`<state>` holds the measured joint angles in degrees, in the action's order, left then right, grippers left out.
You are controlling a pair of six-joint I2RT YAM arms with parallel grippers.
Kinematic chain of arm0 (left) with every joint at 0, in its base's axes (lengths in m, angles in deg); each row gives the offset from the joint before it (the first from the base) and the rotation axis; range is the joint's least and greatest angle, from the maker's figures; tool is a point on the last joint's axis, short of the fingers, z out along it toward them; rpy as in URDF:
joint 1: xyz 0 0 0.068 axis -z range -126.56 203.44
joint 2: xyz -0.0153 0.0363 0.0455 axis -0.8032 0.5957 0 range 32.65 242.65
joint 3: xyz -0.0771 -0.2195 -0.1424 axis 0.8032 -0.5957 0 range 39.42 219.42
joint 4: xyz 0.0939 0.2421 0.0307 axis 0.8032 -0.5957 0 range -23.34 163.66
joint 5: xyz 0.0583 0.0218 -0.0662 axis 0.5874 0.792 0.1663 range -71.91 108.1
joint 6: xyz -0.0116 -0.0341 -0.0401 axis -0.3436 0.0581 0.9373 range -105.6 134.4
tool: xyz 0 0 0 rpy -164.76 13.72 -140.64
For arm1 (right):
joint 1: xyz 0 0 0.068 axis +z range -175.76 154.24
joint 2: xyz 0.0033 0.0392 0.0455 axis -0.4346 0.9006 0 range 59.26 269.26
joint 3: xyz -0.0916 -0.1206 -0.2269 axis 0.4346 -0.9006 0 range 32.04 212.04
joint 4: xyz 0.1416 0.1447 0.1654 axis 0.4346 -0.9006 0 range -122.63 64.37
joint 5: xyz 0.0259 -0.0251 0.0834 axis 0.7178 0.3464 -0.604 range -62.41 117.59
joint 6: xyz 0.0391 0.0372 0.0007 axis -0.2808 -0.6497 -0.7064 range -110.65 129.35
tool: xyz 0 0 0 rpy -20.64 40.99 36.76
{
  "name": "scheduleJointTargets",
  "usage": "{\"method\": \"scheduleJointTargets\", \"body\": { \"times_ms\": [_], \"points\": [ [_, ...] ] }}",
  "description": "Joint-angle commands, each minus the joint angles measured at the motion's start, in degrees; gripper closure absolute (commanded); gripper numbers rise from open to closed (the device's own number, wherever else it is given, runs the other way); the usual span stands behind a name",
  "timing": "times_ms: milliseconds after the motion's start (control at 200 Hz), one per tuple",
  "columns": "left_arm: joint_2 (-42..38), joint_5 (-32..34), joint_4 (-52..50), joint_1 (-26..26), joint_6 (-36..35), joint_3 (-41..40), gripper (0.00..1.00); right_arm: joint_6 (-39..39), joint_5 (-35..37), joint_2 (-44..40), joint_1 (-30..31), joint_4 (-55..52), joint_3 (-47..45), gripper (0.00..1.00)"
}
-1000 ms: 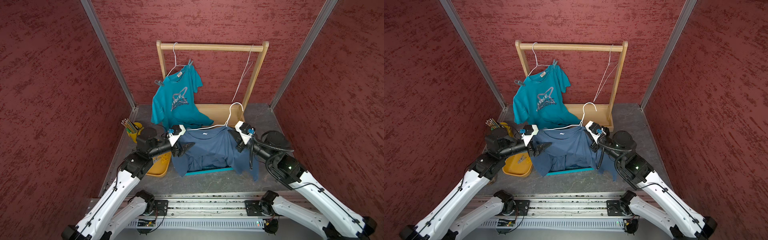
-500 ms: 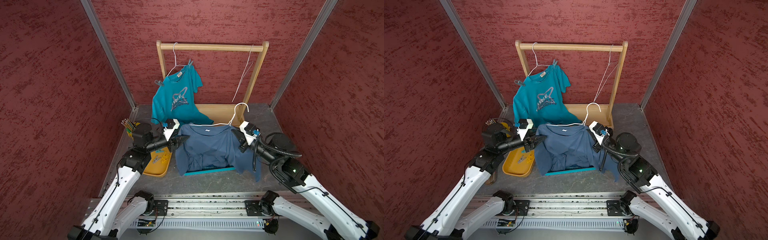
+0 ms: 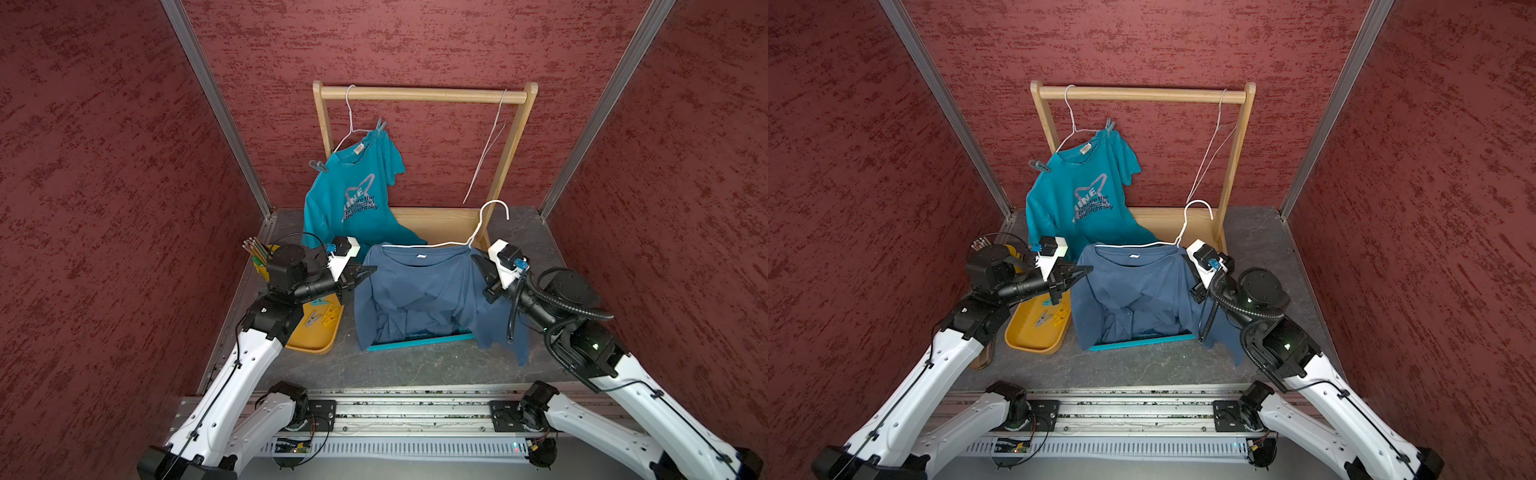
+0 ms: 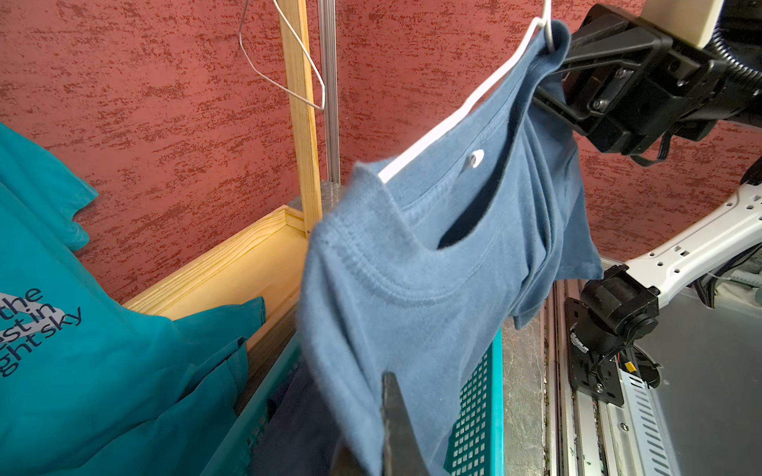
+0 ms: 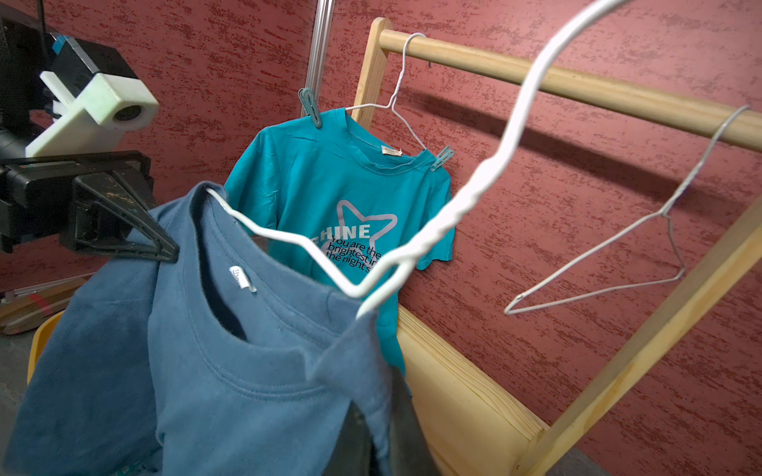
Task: Remove the clothespins securing t-shirts to the hanger
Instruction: Pick up the hanger from the basket, then remove the T-shirt from the hanger.
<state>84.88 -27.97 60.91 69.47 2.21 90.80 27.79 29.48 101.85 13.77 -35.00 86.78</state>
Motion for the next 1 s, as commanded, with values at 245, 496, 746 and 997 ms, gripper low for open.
{"method": "scheduleJointTargets", "body": {
  "times_ms": [245,496,746,997],
  "points": [
    [1.00,2.84,0.87,-0.14,1.70,1.03,1.00,-0.39,9.14,-4.13,0.11,7.83,-0.42,1.00],
    [2.87,5.36,8.46,-0.08,7.48,1.87,1.00,-0.18,8.86,-3.14,0.11,9.48,1.11,1.00],
    [8.30,9.15,14.89,2.34,10.52,2.96,0.89,1.02,6.89,5.79,0.11,5.81,12.73,1.00],
    [1.90,21.03,9.93,1.83,9.61,-5.68,0.40,2.83,3.80,13.54,0.11,7.01,17.05,1.00]
  ]
}}
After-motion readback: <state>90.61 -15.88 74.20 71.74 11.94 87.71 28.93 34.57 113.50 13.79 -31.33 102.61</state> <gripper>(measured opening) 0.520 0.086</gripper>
